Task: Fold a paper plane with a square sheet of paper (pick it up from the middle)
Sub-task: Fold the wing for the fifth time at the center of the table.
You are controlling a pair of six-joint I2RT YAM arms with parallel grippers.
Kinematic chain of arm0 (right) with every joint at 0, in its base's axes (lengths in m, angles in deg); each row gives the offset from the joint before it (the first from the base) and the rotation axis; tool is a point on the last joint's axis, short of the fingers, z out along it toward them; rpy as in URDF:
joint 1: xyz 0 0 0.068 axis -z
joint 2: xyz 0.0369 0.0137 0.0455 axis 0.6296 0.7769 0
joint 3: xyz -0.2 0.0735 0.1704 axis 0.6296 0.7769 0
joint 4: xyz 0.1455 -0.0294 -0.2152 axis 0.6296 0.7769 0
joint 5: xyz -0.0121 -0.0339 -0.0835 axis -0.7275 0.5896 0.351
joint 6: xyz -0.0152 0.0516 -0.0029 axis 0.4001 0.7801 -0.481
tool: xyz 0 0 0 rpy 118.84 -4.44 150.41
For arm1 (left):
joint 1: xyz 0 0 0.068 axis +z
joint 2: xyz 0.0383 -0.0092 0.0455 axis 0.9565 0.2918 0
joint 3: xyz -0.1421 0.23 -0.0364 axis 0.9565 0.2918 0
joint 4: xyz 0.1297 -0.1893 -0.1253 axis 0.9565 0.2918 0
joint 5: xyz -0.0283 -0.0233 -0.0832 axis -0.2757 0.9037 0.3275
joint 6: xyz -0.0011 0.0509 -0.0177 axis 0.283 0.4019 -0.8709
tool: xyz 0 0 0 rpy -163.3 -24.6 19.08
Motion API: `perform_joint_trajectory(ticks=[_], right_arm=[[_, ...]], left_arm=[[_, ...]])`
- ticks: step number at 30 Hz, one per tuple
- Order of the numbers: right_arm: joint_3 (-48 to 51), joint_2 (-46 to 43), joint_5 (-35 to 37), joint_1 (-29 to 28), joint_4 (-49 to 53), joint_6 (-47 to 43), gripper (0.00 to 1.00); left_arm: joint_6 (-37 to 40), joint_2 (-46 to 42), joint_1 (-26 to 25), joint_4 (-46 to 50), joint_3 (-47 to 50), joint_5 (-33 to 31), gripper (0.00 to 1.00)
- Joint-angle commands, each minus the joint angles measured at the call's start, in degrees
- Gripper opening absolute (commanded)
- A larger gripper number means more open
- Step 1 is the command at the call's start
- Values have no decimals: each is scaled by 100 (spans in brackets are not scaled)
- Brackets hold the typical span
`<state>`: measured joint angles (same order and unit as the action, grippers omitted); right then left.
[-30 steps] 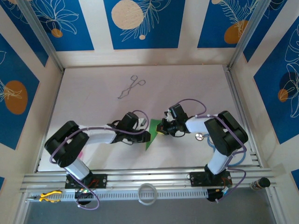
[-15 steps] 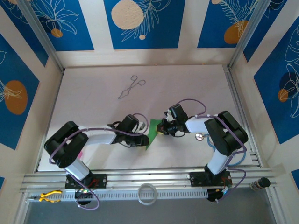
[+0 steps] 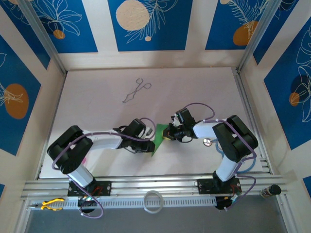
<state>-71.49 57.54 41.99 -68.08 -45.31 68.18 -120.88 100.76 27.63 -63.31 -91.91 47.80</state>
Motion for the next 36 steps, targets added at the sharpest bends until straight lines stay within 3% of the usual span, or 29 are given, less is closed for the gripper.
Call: perform_joint_trajectory(ticks=[1,8,26,36], right_arm=[[34,163,146,49,218,49,2],[38,152,139,58,245,42,3],[43,147,158,66,270,26,2],[39,151,172,73,296,10,2]], left_arm=[[250,119,-165,491,-125,64,26],[377,99,-232,710,-192,-25,25],[486,186,-328,876,-224,-132,8],[456,6,-337,972,-96,-159,14]])
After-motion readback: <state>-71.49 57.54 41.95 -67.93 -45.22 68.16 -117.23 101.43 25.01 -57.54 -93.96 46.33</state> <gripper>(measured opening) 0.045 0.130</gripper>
